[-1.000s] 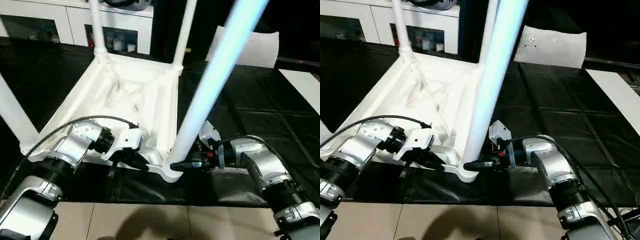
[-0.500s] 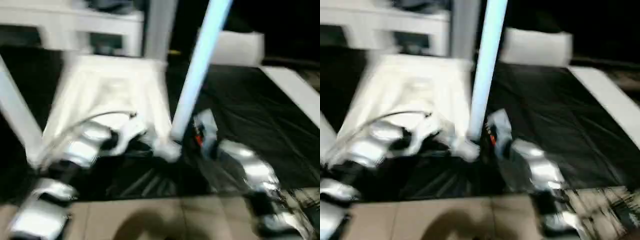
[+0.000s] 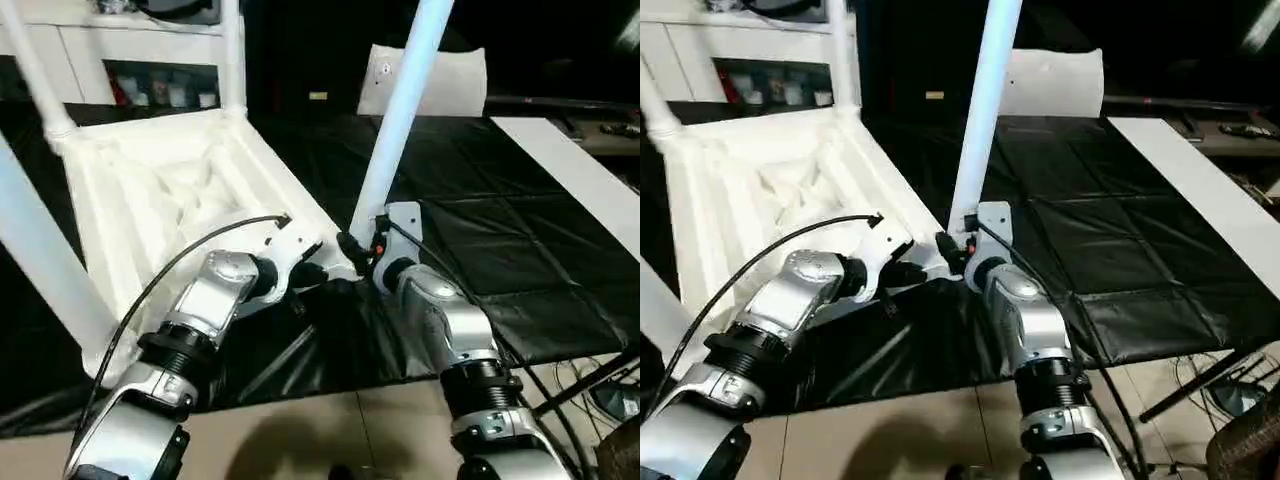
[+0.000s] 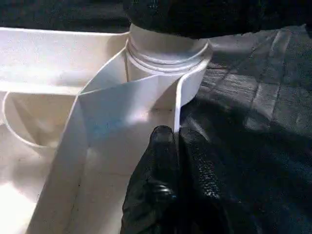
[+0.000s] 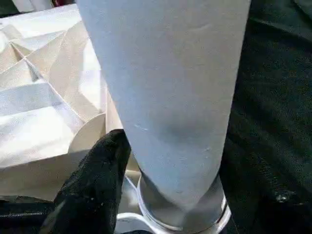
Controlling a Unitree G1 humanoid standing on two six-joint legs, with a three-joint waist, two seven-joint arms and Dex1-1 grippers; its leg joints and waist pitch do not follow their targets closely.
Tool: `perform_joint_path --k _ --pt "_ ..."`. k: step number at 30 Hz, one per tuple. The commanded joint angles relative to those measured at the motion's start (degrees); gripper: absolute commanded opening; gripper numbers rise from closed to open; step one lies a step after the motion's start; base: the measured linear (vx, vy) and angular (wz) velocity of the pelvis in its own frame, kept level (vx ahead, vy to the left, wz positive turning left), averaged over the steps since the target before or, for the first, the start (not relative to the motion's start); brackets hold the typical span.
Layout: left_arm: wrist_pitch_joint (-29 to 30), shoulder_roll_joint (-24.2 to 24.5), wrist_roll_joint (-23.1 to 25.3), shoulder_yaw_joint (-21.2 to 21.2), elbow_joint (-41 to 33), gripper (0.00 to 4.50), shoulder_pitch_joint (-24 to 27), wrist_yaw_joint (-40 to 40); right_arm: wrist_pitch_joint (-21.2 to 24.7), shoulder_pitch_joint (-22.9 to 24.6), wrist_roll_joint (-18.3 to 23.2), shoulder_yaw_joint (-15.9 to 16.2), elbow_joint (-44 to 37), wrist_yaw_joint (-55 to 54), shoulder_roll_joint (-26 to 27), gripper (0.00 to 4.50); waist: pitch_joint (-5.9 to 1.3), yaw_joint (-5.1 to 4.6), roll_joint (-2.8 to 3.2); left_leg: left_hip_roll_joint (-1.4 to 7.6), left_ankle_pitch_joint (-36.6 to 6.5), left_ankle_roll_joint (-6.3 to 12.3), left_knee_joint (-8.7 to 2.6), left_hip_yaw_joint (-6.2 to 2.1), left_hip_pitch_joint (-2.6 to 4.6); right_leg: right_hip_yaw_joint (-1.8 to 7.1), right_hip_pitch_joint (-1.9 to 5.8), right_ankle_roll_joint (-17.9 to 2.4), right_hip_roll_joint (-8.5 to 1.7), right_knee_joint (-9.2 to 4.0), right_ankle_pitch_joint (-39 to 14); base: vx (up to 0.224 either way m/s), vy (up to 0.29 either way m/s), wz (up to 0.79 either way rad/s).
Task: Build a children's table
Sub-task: Rotate leg to tighten
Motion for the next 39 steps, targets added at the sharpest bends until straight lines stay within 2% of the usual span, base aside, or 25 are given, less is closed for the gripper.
perform_joint_path --k 1,2,4,5,6,7,9,11,13,18,21,24,29,30,32,35,39 --pt "-3.5 -0.9 -1.5 -0.6 -2.3 0.0 -0.4 -0.8 1.2 1.6 1.8 6.9 0.0 7.4 1.0 3.33 -3.24 0.73 0.09 0.26 -12.1 2.83 -4.84 0.78 -1.01 3.38 2.62 -7.3 -2.86 -2.66 -18.7 0.0 0.0 0.0" --pt "-4.5 0.7 -1.5 -1.4 -3.0 0.0 0.6 -3.2 0.1 2.7 1.2 7.6 -1.4 9.9 -1.3 3.44 -3.19 0.93 0.14 0.27 -12.1 3.18 -4.82 0.8 -0.91 3.58 2.37 -7.3 -2.84 -2.65 -19.5 0.0 0.0 0.0" --pt "-6.1 2.0 -1.4 -1.9 -3.2 0.0 1.2 -5.1 -0.5 3.5 1.1 7.9 -2.3 11.8 -3.1 3.56 -3.35 1.41 0.09 0.13 -10.5 4.18 -4.54 1.08 -1.34 4.04 2.38 -7.2 -2.83 -2.53 -20.3 0.041 -0.059 0.01" --pt "-6.8 3.1 -1.4 -2.3 -3.4 0.0 1.9 -6.8 -1.6 4.2 1.2 7.8 -3.1 13.9 -4.7 3.7 -3.49 1.54 0.07 0.1 -8.7 4.17 -4.41 1.11 -1.63 4.17 2.47 -7.5 -2.8 -2.09 -18.9 0.041 -0.066 -0.01" --pt "-8.8 4.7 -1.5 -3.0 -3.8 0.0 2.7 -9.4 -2.3 4.9 1.6 7.5 -3.9 16.0 -6.7 3.7 -3.7 1.88 0.22 0.2 -7.4 4.12 -4.32 1.1 -1.62 4.18 2.64 -7.8 -2.81 -1.82 -17.5 0.032 -0.064 -0.04" --pt "-9.7 6.1 -1.7 -3.6 -4.3 0.0 3.4 -11.7 -3.1 5.5 2.0 7.2 -4.7 18.1 -8.3 3.9 -3.85 2.33 0.21 0.12 -5.4 4.8 -4.23 1.24 -1.65 4.25 2.86 -8.0 -2.61 -1.48 -14.0 0.027 -0.053 -0.04" --pt "-10.2 7.8 -1.7 -4.1 -4.9 0.0 4.2 -13.9 -3.8 6.1 2.6 6.7 -5.7 20.7 -10.2 3.94 -3.69 2.38 0.47 0.4 -4.1 5.32 -4.25 1.47 -1.6 4.38 2.66 -9.6 -2.46 -1.18 -11.1 0.013 -0.027 -0.02" --pt "-13.0 10.9 -1.7 -5.3 -5.3 0.0 5.3 -18.7 -5.2 6.9 4.1 5.6 -7.2 26.2 -13.9 4.14 -3.59 2.74 0.24 0.25 -4.8 5.09 -4.16 1.61 -1.51 4.38 2.62 -9.6 -2.3 -1.27 -12.0 0.0 0.0 0.0" --pt "-15.5 13.1 -1.6 -6.4 -5.4 0.0 5.7 -22.2 -5.9 7.2 5.2 5.3 -7.8 29.9 -16.4 4.36 -3.53 3.14 0.26 0.36 -5.1 4.93 -4.21 1.63 -1.31 4.37 2.47 -9.3 -2.07 -1.22 -13.2 0.0 0.0 0.0" --pt "-16.9 16.4 -3.4 -7.3 -5.7 0.0 5.9 -30.2 -7.7 6.7 7.3 5.2 -7.6 38.1 -20.9 4.46 -3.14 3.37 0.29 0.49 -8.4 4.05 -4.41 1.62 -1.09 4.36 2.11 -8.7 -1.98 -1.59 -17.4 0.0 0.0 0.0" --pt "-18.5 17.7 -3.6 -8.1 -5.3 0.0 5.5 -33.4 -8.2 6.3 8.9 6.0 -7.2 43.7 -22.8 4.46 -2.93 3.53 0.15 0.54 -9.0 4.0 -4.41 1.65 -0.98 4.52 1.9 -8.7 -1.87 -1.61 -17.9 0.0 0.0 0.0" --pt "-21.3 19.0 -2.9 -9.4 -3.7 0.0 4.3 -36.2 -9.6 5.4 10.2 8.3 -5.6 51.8 -24.8 4.46 -2.62 3.91 0.06 0.52 -9.5 4.42 -4.45 1.66 -0.97 4.58 1.75 -8.8 -1.85 -1.7 -18.4 0.0 0.0 0.0" --pt "-22.2 19.7 -2.7 -10.3 -3.6 0.0 3.7 -38.8 -12.6 2.5 9.0 10.3 -0.9 55.5 -24.4 3.98 -2.08 4.29 -0.17 0.53 -9.0 3.91 -4.53 1.66 -1.0 4.64 1.55 -9.5 -1.89 -1.52 -17.8 0.0 0.0 0.0" --pt "-22.6 19.8 -2.4 -10.4 -3.5 0.0 3.6 -39.1 -13.1 1.8 8.7 10.5 0.3 56.1 -24.2 3.85 -1.92 4.21 -0.39 0.52 -8.7 3.82 -4.59 1.67 -1.09 4.68 1.51 -9.8 -1.85 -1.47 -17.3 0.0 0.0 0.0" --pt "-22.8 19.8 -2.3 -10.5 -3.5 0.0 3.6 -39.3 -13.7 1.2 8.4 10.8 1.2 56.7 -24.0 3.66 -1.86 4.29 -0.36 0.53 -8.7 3.81 -4.58 1.66 -1.08 4.73 1.54 -9.9 -1.9 -1.39 -17.2 0.0 0.0 0.0" --pt "-23.9 20.1 -2.1 -11.1 -3.4 0.0 3.3 -40.3 -15.4 -1.2 7.1 13.0 4.9 59.9 -24.2 3.37 -1.69 4.3 -0.59 0.53 -8.1 4.01 -4.57 1.67 -1.17 4.75 1.55 -10.2 -1.87 -1.27 -16.5 0.0 0.0 0.0" --pt "-24.1 20.2 -1.9 -11.1 -3.4 0.0 3.3 -40.4 -16.6 -2.1 6.9 13.7 6.2 61.3 -23.9 3.06 -1.53 4.35 -0.73 0.64 -8.2 3.88 -4.66 1.68 -1.04 4.76 1.48 -10.3 -1.9 -1.31 -16.9 0.0 0.0 0.0"
